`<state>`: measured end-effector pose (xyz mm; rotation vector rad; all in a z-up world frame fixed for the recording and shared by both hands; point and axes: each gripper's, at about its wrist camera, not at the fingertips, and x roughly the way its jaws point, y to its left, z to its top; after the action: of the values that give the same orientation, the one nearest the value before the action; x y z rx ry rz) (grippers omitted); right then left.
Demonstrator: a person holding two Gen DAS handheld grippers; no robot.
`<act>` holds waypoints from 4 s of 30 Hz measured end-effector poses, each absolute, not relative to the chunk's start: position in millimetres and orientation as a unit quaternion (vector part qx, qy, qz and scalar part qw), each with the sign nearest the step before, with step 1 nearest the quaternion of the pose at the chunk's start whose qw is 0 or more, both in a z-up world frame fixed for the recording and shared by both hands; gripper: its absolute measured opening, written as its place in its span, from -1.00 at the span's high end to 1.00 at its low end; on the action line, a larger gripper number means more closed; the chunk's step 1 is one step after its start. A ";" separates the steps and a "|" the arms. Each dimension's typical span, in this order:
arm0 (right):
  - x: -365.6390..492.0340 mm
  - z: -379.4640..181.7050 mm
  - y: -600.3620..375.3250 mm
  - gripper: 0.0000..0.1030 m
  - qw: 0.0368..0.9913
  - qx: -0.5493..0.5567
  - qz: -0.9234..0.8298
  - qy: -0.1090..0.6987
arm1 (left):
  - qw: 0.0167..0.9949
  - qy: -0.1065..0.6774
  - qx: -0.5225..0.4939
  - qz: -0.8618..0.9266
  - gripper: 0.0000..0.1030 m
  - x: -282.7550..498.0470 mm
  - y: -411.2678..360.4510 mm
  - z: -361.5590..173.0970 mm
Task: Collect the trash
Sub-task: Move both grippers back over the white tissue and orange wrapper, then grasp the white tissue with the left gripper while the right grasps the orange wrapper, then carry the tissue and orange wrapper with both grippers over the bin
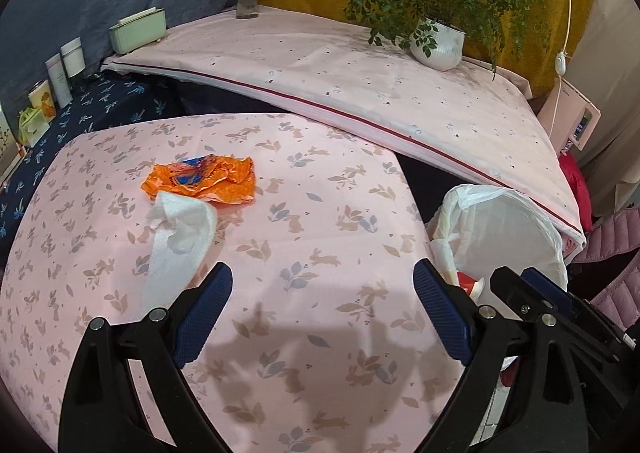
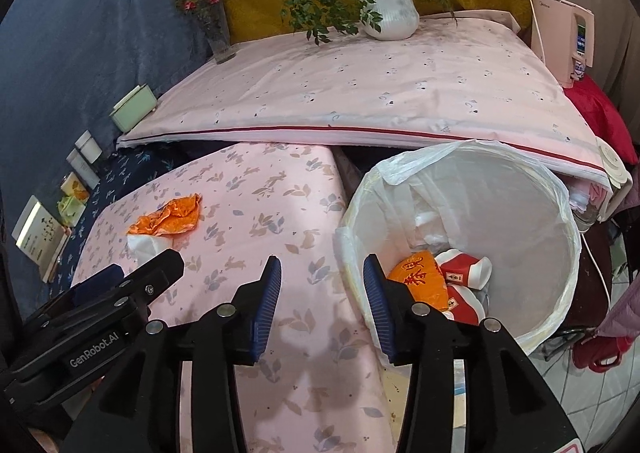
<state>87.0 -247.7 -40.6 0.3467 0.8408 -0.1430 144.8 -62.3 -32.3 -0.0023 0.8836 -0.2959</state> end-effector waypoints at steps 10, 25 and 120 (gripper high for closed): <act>101.2 -43.4 -205.3 0.11 0.896 0.145 -0.045 0.417 | 0.895 0.436 -0.021 -0.095 -0.70 156.1 -4.3 -44.3; 133.7 -68.4 -166.9 0.11 0.884 0.148 -0.027 0.443 | 0.875 0.477 -0.054 -0.059 -0.70 190.6 42.3 -84.5; 88.9 -26.2 -284.7 0.73 0.902 0.210 -0.100 0.364 | 0.877 0.436 0.016 -0.202 0.85 133.6 -96.6 -7.2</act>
<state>88.9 -284.7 -26.2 0.4343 0.7530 -0.2075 133.6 -96.6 -7.2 0.0342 0.9106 -0.4216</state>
